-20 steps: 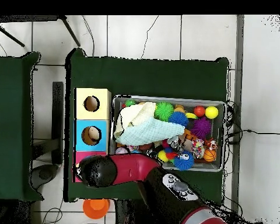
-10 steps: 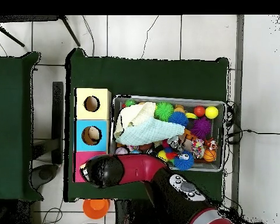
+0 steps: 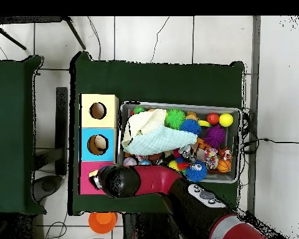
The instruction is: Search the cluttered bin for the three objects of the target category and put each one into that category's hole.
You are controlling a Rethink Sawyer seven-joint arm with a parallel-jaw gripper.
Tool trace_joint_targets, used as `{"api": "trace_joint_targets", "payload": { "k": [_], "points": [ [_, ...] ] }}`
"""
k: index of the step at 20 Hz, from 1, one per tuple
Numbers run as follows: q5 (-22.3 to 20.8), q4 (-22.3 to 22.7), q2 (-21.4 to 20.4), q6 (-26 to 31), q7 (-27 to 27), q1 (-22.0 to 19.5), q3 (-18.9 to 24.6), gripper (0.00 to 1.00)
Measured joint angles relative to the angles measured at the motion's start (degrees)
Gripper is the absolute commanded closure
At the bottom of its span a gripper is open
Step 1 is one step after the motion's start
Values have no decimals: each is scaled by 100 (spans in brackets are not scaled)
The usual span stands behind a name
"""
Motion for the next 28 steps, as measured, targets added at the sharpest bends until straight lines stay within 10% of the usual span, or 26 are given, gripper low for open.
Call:
{"api": "trace_joint_targets", "payload": {
  "k": [28],
  "points": [
    [-291, -2, 217, -280, 0, 104, 77, 100]
  ]
}}
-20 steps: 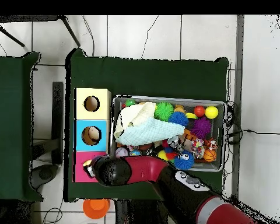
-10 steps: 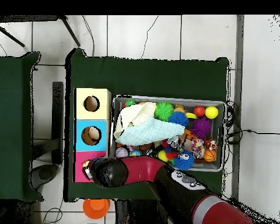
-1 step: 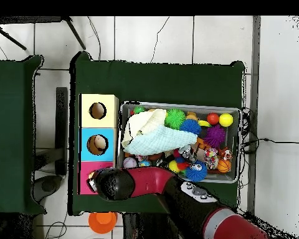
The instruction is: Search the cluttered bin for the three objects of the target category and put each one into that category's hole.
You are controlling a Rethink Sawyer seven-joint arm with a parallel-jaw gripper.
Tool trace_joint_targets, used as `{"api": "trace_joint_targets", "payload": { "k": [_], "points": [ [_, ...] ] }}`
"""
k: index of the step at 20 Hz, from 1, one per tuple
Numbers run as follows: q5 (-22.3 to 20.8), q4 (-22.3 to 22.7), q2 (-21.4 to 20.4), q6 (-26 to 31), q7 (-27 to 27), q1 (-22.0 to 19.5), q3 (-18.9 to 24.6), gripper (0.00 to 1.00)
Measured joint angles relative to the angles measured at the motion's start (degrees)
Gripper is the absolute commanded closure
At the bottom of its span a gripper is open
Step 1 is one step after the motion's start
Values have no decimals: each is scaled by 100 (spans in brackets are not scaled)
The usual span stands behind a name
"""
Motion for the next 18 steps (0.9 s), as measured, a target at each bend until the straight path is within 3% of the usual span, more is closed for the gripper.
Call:
{"api": "trace_joint_targets", "payload": {
  "k": [3, 4, 18],
  "points": [
    [0, 0, -31, 1, 0, 1, -1, 100],
    [0, 0, -60, 22, 0, 24, -24, 0],
    [0, -14, -199, 97, 1, 202, -103, 0]
  ]
}}
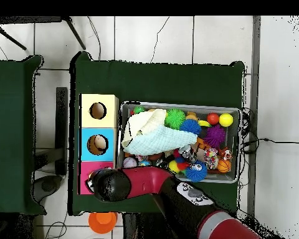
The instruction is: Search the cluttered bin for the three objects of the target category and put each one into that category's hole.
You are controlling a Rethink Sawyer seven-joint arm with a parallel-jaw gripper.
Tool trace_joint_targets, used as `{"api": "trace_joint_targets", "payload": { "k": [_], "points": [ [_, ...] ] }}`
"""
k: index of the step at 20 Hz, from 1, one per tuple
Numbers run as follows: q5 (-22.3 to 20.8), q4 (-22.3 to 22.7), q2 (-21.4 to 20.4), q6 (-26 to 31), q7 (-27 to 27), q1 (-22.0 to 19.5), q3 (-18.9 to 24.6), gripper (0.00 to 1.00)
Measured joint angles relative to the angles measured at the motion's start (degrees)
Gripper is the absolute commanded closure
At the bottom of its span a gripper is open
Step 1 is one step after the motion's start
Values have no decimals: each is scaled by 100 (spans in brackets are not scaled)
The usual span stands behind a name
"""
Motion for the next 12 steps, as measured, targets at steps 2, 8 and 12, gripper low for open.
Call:
{"api": "trace_joint_targets", "payload": {
  "k": [2, 8, 12],
  "points": [
    [0, -1, -37, 0, 0, 39, -33, 0],
    [0, -38, -263, 112, 0, 292, -240, 0],
    [-3, -128, -460, 329, 0, 549, -427, 0]
  ]
}}
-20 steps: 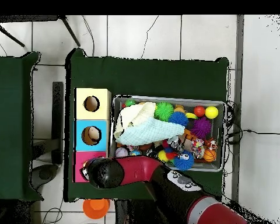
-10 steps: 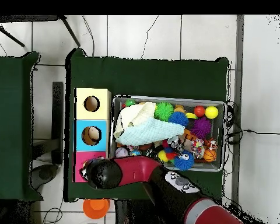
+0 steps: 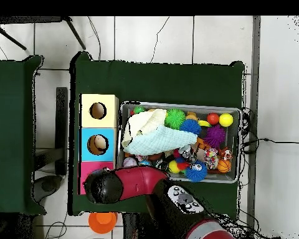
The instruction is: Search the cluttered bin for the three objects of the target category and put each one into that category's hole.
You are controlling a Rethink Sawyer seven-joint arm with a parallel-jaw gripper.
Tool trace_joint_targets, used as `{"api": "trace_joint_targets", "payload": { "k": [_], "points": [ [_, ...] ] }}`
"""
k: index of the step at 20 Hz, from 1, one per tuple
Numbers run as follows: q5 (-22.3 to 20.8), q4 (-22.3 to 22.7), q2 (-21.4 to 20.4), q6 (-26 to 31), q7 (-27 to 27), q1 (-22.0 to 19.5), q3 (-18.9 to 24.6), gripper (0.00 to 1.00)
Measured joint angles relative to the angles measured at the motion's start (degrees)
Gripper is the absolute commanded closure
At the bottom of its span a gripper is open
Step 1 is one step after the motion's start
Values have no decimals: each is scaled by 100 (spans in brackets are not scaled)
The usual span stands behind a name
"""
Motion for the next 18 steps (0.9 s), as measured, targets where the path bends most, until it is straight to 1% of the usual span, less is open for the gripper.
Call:
{"api": "trace_joint_targets", "payload": {
  "k": [6, 10, 16, 18],
  "points": [
    [-5, -172, -315, 393, 0, 410, -309, 0],
    [-6, -273, -495, 522, 0, 584, -507, 0],
    [-9, -455, -686, 601, 0, 720, -769, 0],
    [-9, -562, -762, 658, 0, 768, -918, 0]
  ]
}}
